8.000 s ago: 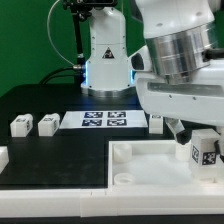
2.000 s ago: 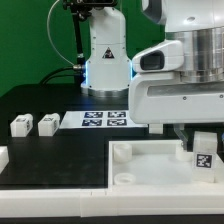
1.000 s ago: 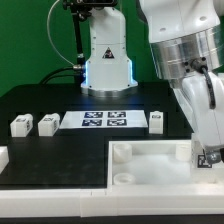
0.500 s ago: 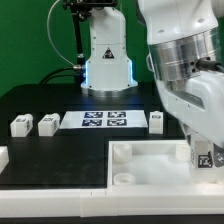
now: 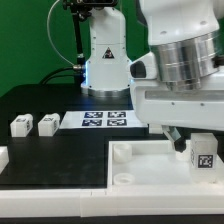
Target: Assemble one leg
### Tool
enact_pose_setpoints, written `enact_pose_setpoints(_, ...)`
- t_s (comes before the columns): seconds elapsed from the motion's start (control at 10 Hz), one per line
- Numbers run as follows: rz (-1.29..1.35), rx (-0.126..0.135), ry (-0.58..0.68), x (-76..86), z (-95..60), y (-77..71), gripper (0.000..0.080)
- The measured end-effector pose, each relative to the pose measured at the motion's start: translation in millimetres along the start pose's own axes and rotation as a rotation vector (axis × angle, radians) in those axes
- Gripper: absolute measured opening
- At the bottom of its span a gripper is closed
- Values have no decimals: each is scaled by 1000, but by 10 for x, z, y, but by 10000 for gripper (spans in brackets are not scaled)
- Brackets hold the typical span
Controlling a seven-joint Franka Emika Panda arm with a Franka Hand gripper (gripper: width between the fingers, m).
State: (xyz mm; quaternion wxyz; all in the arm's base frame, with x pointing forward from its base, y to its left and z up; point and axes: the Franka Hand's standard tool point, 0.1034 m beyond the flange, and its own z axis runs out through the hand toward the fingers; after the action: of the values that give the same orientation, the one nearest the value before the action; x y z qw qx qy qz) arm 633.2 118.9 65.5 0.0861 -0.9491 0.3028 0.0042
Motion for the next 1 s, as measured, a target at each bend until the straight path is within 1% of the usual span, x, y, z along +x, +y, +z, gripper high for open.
enact_pose_setpoints(0.1,-181,-27,20,-25,-13,-41,649)
enact_pose_setpoints(0.2,-320,-41,26,-29,-18,-49,649)
enact_pose_setpoints(0.3,-352,-42,24,-24,-13,-40,649)
enact_pose_setpoints(0.4,-348,-42,24,-26,-9,-39,559)
enact_pose_setpoints(0.5,-348,-42,24,-26,-7,-37,424)
enact_pose_setpoints(0.6,-334,-43,23,-26,-3,-29,424)
enact_pose_setpoints(0.7,-172,-45,25,-11,4,4,300)
enact_pose_setpoints(0.9,82,-36,22,-20,8,-5,298)
enact_pose_setpoints(1.0,272,-34,5,-13,-1,-25,296)
